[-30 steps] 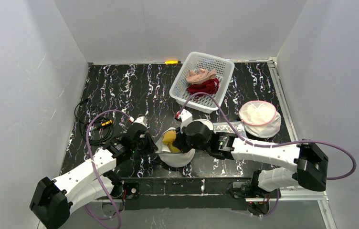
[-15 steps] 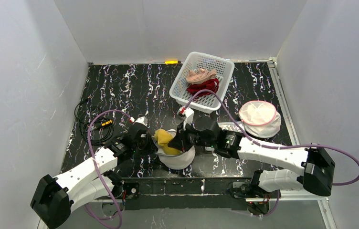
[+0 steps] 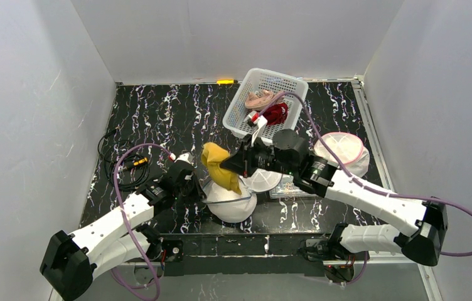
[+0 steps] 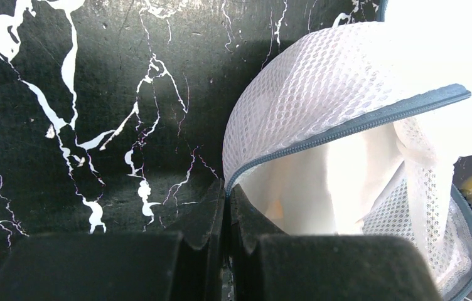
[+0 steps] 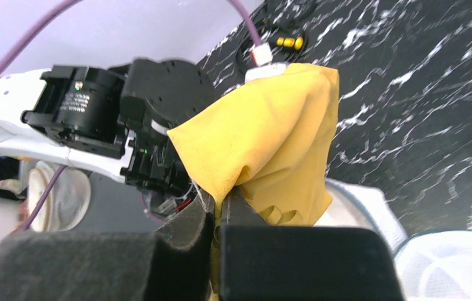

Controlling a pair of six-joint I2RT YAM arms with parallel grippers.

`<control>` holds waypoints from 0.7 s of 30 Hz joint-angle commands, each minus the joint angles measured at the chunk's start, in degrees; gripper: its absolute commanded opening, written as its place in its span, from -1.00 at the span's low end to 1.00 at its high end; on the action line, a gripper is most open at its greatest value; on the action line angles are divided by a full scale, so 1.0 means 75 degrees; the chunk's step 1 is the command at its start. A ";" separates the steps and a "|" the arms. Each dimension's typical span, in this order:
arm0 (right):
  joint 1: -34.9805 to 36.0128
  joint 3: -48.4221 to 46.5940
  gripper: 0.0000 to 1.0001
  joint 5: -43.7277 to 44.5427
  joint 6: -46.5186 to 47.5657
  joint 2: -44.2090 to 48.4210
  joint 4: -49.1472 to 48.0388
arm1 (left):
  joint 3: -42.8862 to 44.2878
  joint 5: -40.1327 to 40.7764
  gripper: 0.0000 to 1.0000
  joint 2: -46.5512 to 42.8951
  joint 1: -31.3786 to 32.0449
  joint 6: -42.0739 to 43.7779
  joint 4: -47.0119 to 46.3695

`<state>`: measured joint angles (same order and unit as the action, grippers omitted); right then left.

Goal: Unzip the laundry bag and remove the bra
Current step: Pick up the bra from the laundry bag.

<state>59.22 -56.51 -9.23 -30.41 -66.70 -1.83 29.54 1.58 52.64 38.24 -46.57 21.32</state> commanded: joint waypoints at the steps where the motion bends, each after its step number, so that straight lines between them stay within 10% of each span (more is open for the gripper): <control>1: -0.0090 -0.1279 -0.97 0.0679 0.0955 0.0337 0.0940 | 0.0360 0.0262 -1.00 -0.0130 -0.0024 0.0033 0.0403; 14: -0.0135 -0.3428 -0.97 0.6846 0.2843 -0.0544 0.3150 | 0.0877 0.0379 -0.84 -0.0094 -0.0024 0.0010 0.0985; 21: -0.0622 -0.3544 -0.97 0.7858 0.2973 -0.1573 0.2376 | 0.1067 0.0202 -0.57 -0.0431 -0.0024 0.0018 0.1176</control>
<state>56.64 -80.86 39.70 -10.55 -74.98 19.55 35.03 3.42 51.42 38.24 -46.70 27.51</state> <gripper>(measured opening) 0.057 0.169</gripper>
